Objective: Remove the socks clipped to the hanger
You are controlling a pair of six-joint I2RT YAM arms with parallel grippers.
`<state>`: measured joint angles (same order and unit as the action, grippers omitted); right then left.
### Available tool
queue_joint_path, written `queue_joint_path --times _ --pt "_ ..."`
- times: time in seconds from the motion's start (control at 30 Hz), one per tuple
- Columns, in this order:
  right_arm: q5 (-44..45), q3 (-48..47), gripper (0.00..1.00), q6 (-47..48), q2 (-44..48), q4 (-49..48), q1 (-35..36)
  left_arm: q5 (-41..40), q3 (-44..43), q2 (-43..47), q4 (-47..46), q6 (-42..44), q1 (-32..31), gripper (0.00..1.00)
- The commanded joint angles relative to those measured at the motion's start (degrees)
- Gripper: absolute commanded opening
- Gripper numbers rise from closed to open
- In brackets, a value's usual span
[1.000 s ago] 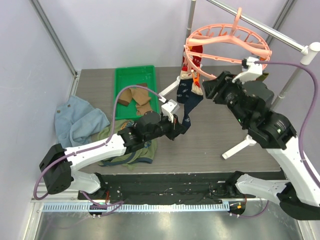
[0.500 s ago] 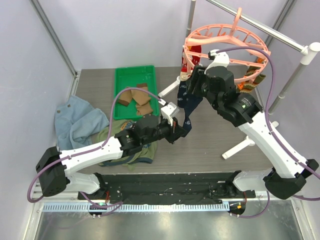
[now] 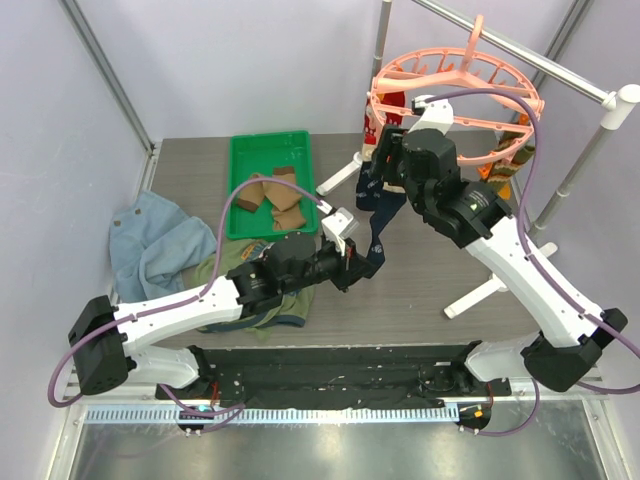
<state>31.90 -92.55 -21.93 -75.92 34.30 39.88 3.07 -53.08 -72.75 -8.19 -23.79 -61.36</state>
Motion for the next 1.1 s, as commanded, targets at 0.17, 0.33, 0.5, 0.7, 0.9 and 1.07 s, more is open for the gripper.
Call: queue_joint_path --times 0.17,0.33,0.5,0.7,0.9,1.07 --pt "5.7 -0.1 0.65 0.5 -2.1 -4.2 -0.2 -0.5 -1.1 0.9 -1.0 -0.2 -1.3 0.00" --pt "7.8 -0.4 0.63 0.8 -3.2 -4.8 -0.1 -0.9 -1.1 0.7 -1.0 -0.3 -1.6 0.00" --pt "8.8 -0.3 0.58 0.6 -4.0 -5.5 -0.1 -1.4 -1.2 0.5 -1.0 -0.1 -1.8 0.00" --pt "11.6 -0.1 0.22 0.8 -4.0 -7.0 -0.2 -2.2 -1.1 0.7 -0.7 0.2 -1.9 0.00" --pt "10.9 1.0 0.01 0.5 -3.4 -7.9 -0.1 -7.1 -0.4 1.9 -0.1 0.2 -1.9 0.00" --pt "9.5 1.8 0.01 1.0 -2.3 -9.0 -0.2 -12.6 0.4 3.3 1.2 -0.3 -1.9 0.00"
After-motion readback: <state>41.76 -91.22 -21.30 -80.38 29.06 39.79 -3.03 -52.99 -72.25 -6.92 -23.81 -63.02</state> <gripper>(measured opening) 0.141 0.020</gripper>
